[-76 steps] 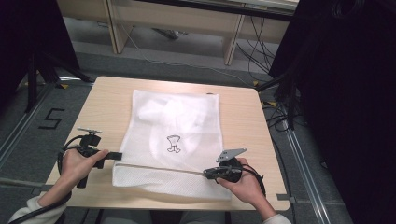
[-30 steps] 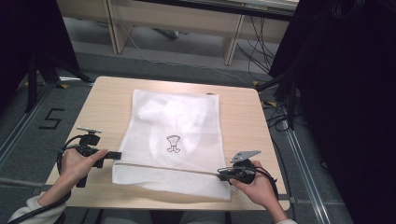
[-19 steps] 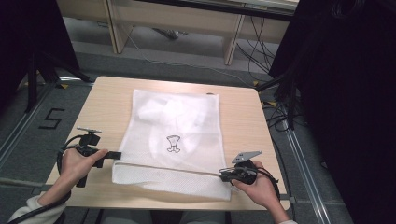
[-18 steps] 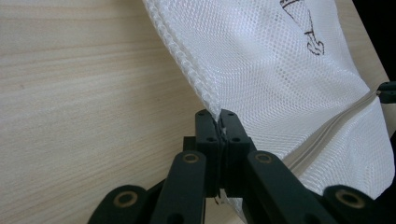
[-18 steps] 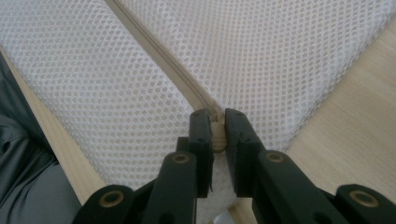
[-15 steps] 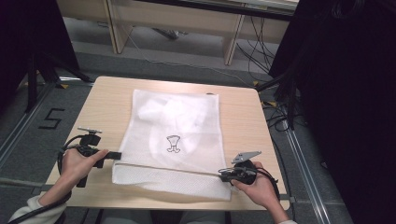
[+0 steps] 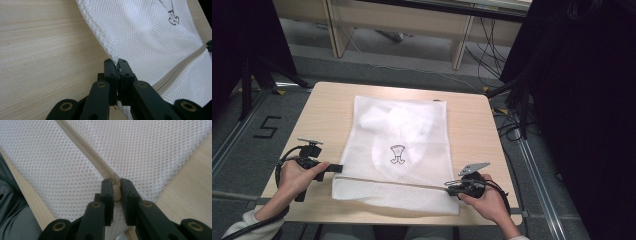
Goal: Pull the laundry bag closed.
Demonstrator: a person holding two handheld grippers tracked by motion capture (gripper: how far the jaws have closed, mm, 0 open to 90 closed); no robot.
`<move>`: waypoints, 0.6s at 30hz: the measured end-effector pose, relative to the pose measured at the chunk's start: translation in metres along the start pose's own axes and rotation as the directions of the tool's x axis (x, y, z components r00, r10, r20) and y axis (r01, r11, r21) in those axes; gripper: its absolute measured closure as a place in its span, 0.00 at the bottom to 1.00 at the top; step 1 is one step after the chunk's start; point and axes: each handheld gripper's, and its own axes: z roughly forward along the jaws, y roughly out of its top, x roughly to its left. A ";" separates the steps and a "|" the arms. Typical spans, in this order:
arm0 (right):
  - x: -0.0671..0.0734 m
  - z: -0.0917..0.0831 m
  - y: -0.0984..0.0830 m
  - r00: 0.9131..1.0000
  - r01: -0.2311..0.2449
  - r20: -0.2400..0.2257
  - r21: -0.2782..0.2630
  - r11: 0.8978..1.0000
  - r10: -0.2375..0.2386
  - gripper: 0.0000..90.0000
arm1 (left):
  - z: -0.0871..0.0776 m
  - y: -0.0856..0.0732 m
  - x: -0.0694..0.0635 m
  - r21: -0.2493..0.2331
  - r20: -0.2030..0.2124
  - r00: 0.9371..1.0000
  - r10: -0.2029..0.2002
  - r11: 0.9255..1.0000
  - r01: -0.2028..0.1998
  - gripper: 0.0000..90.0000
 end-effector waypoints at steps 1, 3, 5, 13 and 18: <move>-0.001 0.000 0.000 1.000 0.008 0.005 0.002 1.000 -0.008 0.91 | 0.000 0.000 0.000 0.000 0.000 1.000 0.000 1.000 0.000 0.95; 0.000 0.000 0.001 1.000 0.008 0.005 0.021 1.000 -0.008 0.90 | 0.002 0.000 -0.001 -0.006 -0.005 1.000 -0.003 1.000 0.003 0.95; -0.002 0.002 0.000 1.000 0.011 0.020 0.001 1.000 -0.011 0.87 | 0.003 -0.001 -0.001 0.003 -0.013 1.000 0.003 1.000 -0.003 0.93; -0.001 -0.001 0.002 1.000 -0.008 0.029 -0.045 0.999 0.009 0.73 | 0.004 -0.003 -0.001 -0.019 -0.048 0.998 0.040 0.999 -0.040 0.73; -0.007 -0.008 0.003 0.995 -0.034 0.091 -0.143 0.989 0.048 0.61 | -0.005 -0.002 -0.003 -0.110 -0.058 0.995 0.086 0.990 -0.092 0.58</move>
